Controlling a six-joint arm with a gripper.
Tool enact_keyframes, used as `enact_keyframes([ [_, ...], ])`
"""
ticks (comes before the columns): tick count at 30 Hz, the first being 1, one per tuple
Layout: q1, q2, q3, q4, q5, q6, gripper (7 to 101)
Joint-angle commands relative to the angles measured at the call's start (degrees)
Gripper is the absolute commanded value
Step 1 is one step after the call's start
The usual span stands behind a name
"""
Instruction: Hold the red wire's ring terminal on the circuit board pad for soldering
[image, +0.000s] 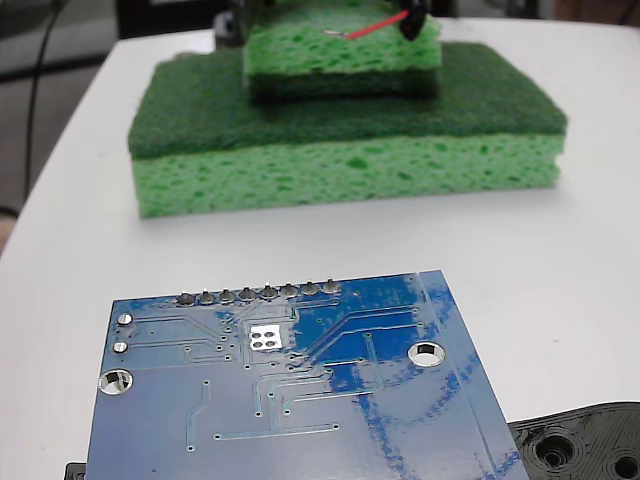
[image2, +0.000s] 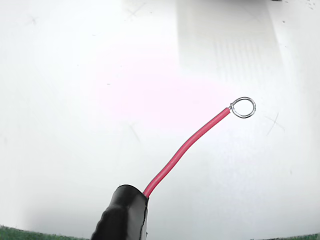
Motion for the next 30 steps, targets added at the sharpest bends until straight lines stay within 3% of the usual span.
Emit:
enact_keyframes([
  [1,2.2,0.1,-0.3,-0.2,-3.7,-0.8,100.5],
  [13,2.2,0.1,-0.3,-0.2,-3.4,-0.5,100.5],
  [23,6.4,-0.8,-3.9,0.3,-7.7,-0.7,100.5],
  [30,9.2,-17.8,-14.4,-1.2,-10.1,-3.6,100.5],
])
